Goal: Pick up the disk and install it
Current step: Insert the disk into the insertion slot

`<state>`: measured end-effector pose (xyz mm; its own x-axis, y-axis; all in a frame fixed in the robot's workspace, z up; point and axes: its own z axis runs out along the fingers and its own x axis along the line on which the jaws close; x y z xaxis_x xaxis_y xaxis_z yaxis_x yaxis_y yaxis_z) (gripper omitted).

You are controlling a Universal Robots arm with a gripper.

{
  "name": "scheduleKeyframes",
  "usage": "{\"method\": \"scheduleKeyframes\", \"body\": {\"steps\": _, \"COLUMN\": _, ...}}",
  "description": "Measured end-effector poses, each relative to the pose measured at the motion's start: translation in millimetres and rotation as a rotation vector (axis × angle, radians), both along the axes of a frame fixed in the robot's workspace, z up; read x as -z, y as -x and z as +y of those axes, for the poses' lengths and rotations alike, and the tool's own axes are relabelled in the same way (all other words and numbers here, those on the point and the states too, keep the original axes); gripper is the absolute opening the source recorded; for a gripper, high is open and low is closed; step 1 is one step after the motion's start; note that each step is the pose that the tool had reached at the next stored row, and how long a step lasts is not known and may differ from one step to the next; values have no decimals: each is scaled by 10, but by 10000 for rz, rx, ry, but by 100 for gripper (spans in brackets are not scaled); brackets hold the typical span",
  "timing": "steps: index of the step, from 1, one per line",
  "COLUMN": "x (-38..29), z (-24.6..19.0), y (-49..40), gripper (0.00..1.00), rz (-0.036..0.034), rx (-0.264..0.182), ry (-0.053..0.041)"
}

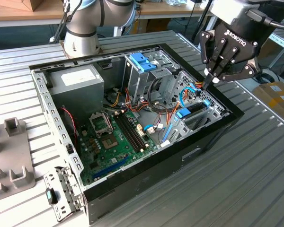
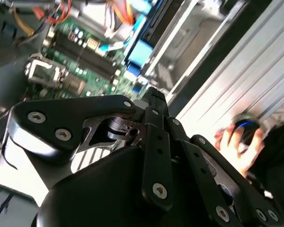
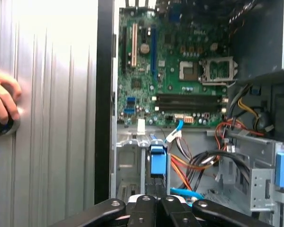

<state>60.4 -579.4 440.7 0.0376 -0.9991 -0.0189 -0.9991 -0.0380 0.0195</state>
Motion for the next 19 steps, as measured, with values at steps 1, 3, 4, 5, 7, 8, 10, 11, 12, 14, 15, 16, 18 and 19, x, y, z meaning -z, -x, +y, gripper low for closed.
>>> {"method": "scheduleKeyframes", "body": {"steps": 1, "x": 1, "z": -1, "y": -1, "gripper": 10, "rz": 90, "rx": 2, "ry": -19}}
{"method": "scheduleKeyframes", "body": {"steps": 3, "x": 1, "z": 0, "y": 0, "gripper": 10, "rz": 106, "rx": 13, "ry": -269}}
{"method": "scheduleKeyframes", "body": {"steps": 4, "x": 1, "z": 0, "y": -1, "gripper": 10, "rz": 108, "rx": 19, "ry": -388}}
{"method": "scheduleKeyframes", "body": {"steps": 5, "x": 4, "z": 0, "y": -2, "gripper": 10, "rz": 108, "rx": 30, "ry": -474}}
{"method": "scheduleKeyframes", "body": {"steps": 7, "x": 16, "z": 0, "y": -9, "gripper": 10, "rz": 120, "rx": 39, "ry": -561}}
{"method": "scheduleKeyframes", "body": {"steps": 8, "x": 29, "z": 0, "y": -23, "gripper": 10, "rz": 142, "rx": 46, "ry": -579}}
{"method": "scheduleKeyframes", "body": {"steps": 10, "x": 51, "z": 0, "y": -61, "gripper": 10, "rz": 186, "rx": 48, "ry": -578}}
{"method": "scheduleKeyframes", "body": {"steps": 11, "x": 64, "z": 0, "y": -85, "gripper": 10, "rz": 214, "rx": 49, "ry": -579}}
{"method": "scheduleKeyframes", "body": {"steps": 12, "x": 73, "z": 0, "y": -102, "gripper": 10, "rz": 234, "rx": 50, "ry": -579}}
{"method": "scheduleKeyframes", "body": {"steps": 14, "x": 91, "z": 1, "y": -141, "gripper": 10, "rz": 276, "rx": 51, "ry": -578}}
{"method": "scheduleKeyframes", "body": {"steps": 15, "x": 97, "z": 3, "y": -161, "gripper": 10, "rz": 294, "rx": 51, "ry": -577}}
{"method": "scheduleKeyframes", "body": {"steps": 16, "x": 102, "z": 6, "y": -181, "gripper": 10, "rz": 311, "rx": 52, "ry": -576}}
{"method": "scheduleKeyframes", "body": {"steps": 18, "x": 115, "z": 16, "y": -228, "gripper": 10, "rz": 348, "rx": 52, "ry": -578}}
{"method": "scheduleKeyframes", "body": {"steps": 19, "x": 119, "z": 20, "y": -245, "gripper": 10, "rz": 361, "rx": 53, "ry": -579}}
